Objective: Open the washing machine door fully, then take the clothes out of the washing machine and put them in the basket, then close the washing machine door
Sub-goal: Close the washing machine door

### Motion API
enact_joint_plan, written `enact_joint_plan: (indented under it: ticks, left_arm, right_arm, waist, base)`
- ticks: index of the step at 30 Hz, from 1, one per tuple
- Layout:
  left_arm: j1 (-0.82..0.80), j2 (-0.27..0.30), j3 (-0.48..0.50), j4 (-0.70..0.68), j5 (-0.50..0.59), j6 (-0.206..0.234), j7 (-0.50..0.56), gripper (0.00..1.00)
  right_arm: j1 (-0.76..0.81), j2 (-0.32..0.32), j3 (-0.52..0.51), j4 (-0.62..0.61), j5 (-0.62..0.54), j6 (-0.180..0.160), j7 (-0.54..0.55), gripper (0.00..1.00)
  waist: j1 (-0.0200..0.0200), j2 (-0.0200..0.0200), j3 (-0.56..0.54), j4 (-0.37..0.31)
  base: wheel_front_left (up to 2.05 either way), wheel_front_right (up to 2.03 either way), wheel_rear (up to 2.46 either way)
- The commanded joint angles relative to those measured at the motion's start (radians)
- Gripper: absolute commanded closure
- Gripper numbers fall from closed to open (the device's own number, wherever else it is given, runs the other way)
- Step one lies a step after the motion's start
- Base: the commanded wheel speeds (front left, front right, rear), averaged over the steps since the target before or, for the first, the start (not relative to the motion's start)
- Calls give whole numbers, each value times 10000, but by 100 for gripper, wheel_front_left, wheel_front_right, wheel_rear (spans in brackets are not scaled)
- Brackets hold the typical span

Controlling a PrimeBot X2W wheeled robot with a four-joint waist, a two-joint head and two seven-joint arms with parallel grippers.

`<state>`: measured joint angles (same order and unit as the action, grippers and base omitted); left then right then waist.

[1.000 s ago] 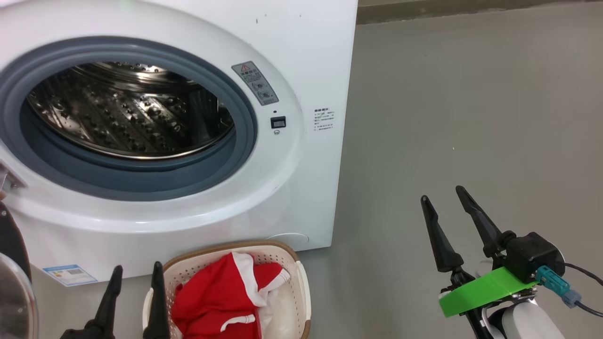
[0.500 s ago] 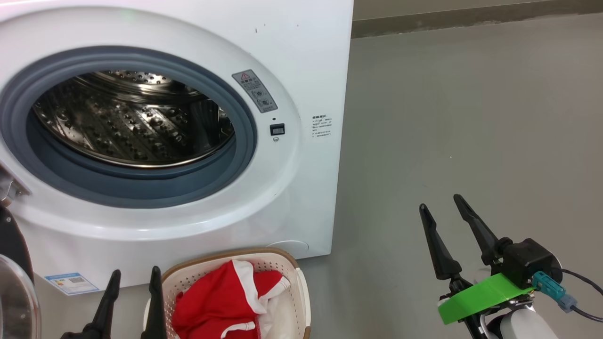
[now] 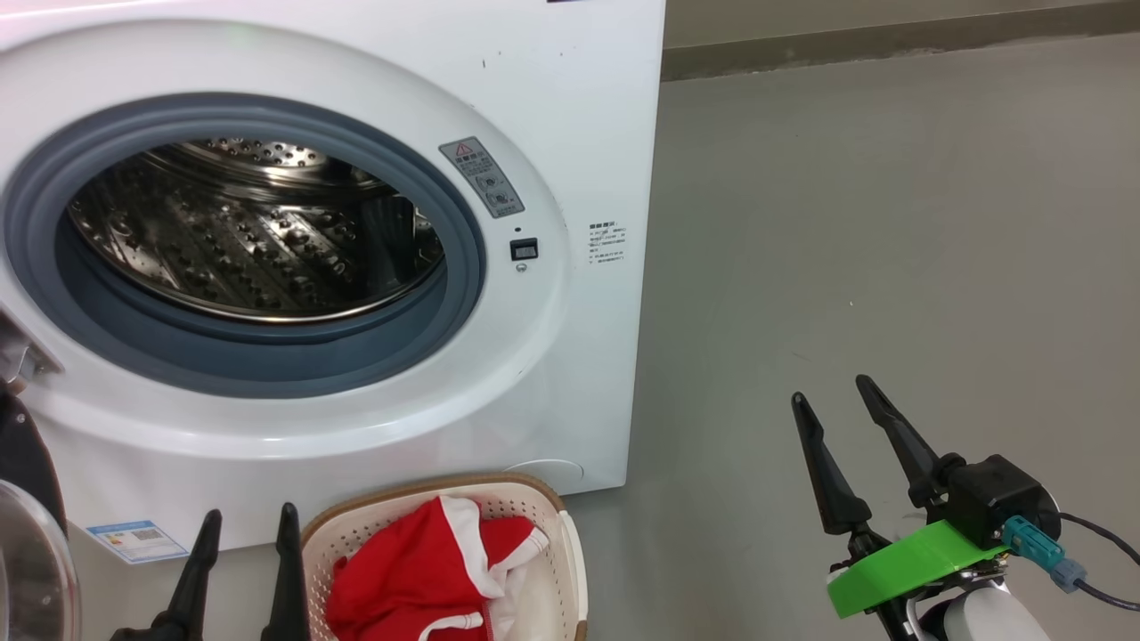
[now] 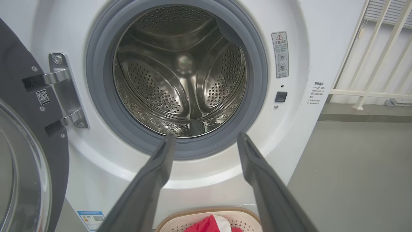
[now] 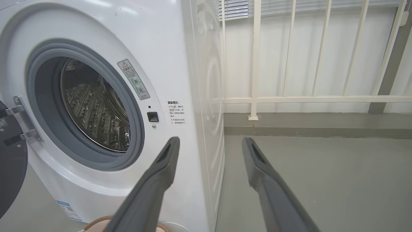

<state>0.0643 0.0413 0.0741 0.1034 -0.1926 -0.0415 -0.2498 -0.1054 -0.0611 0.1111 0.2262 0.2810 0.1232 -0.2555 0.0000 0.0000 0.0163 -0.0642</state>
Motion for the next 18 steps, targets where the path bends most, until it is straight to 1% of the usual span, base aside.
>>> enact_joint_plan:
  ticks: [1,7,11,13,18]
  left_arm:
    - [-79,89,379,-287,129,54,-120,0]
    - [-85,89,358,-319,170,34,-120,0]
    - [-114,89,353,-308,114,20,-120,0]
    - [-132,89,329,-380,-22,-130,-120,0]
    - [-108,89,427,-414,-121,-162,-120,0]
  right_arm:
    - [-153,-16,251,-206,-9,75,-63,0]
    - [-153,-15,244,-194,6,75,-63,0]
    - [-155,-10,232,-179,8,75,-63,0]
    - [-135,3,240,-176,-17,75,-63,0]
    - [-120,32,254,-124,-1,75,-63,0]
  waist:
    - [0,0,-18,-4]
    - [0,0,-43,-3]
    - [0,0,-66,8]
    - [0,0,-96,15]
    - [0,0,-197,50]
  base:
    - [-64,64,0]
    - [-112,112,0]
    - [-180,180,0]
    - [-209,209,0]
    - [-164,164,0]
